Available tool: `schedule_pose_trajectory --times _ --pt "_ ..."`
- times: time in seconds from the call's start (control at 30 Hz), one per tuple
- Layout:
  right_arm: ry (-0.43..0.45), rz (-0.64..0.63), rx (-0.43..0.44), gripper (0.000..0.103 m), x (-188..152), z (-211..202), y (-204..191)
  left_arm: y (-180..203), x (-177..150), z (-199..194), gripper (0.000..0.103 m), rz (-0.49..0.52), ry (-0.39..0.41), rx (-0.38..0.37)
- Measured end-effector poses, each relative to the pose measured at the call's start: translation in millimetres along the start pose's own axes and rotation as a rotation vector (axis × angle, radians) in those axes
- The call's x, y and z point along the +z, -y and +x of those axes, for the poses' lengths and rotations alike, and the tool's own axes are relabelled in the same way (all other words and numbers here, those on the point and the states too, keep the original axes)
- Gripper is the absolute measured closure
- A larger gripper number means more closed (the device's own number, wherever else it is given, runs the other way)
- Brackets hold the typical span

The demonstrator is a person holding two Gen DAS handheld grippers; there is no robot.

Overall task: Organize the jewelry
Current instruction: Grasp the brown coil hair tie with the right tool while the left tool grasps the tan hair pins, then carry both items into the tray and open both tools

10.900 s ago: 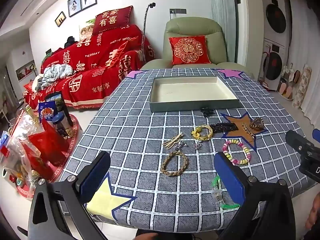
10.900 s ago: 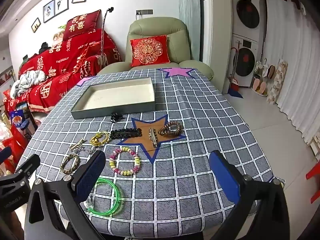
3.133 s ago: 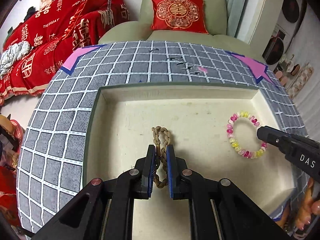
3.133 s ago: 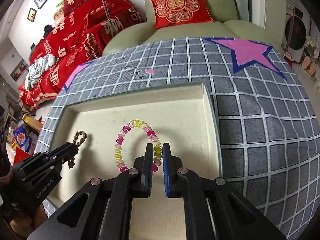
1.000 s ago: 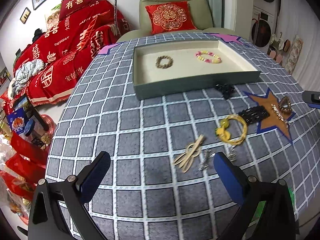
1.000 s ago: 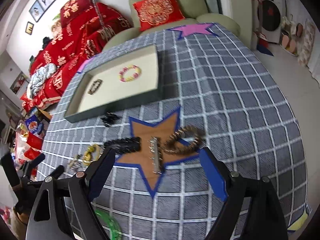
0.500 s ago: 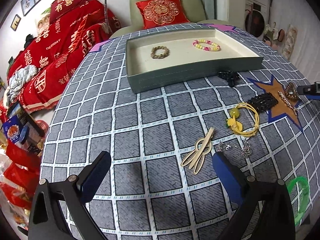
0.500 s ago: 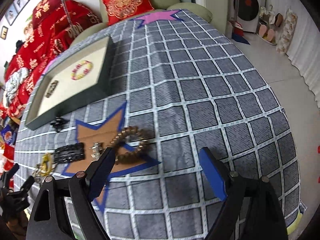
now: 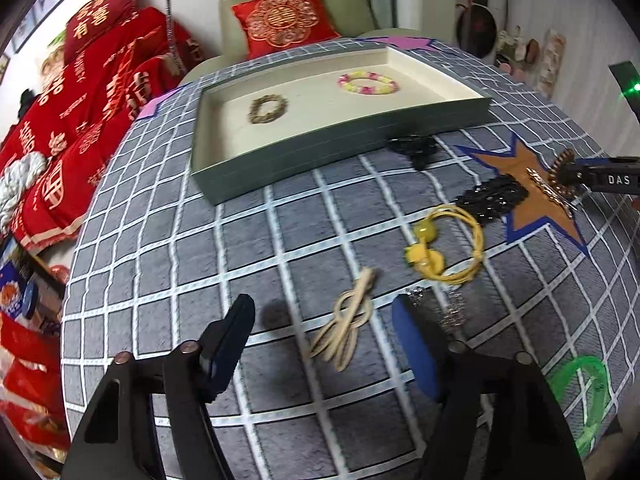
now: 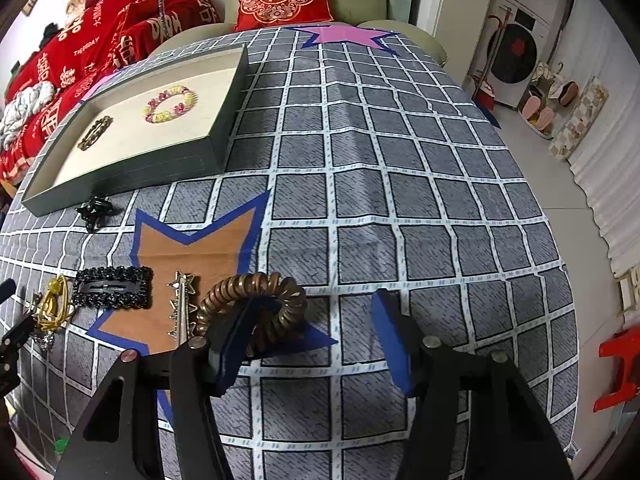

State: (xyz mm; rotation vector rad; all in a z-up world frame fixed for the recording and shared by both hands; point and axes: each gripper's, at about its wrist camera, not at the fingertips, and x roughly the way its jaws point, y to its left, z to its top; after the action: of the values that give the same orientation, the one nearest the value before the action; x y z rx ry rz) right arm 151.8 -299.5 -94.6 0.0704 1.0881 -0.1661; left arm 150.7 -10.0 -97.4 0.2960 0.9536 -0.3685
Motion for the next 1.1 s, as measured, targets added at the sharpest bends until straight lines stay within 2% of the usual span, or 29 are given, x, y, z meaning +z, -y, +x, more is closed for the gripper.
schedule_pose_trajectory --times 0.07,0.13,0.2,0.23,0.27,0.3,0.4,0.73,1.1 --pt "-0.002 -0.010 0.007 0.049 0 -1 -2 3 2 0 0.046 0.002 -0.009 -0.038" --pt "-0.002 -0.020 0.014 0.060 1 -1 -5 6 4 0 0.059 0.009 -0.013 -0.066" --pt "-0.002 -0.028 0.021 0.070 1 -1 -9 10 5 -1 0.077 0.018 -0.013 -0.080" --pt "-0.001 -0.032 0.024 0.078 2 -1 -11 12 5 -1 0.077 0.026 -0.011 -0.072" --pt "0.001 -0.036 0.026 0.081 2 -1 -13 14 4 -2 0.077 0.028 -0.008 -0.067" --pt "0.004 -0.037 0.024 0.090 2 -1 -15 14 4 -2 0.077 0.020 -0.007 -0.070" --pt "0.008 -0.029 0.030 0.090 1 -2 -14 9 1 -4 0.077 -0.016 -0.006 -0.073" --pt "0.037 0.032 0.146 0.090 -4 -29 -1 -9 2 -25 0.077 -0.113 0.042 -0.066" --pt "0.087 0.062 0.241 0.090 7 -58 -2 -19 25 -48 0.077 -0.184 0.109 -0.081"
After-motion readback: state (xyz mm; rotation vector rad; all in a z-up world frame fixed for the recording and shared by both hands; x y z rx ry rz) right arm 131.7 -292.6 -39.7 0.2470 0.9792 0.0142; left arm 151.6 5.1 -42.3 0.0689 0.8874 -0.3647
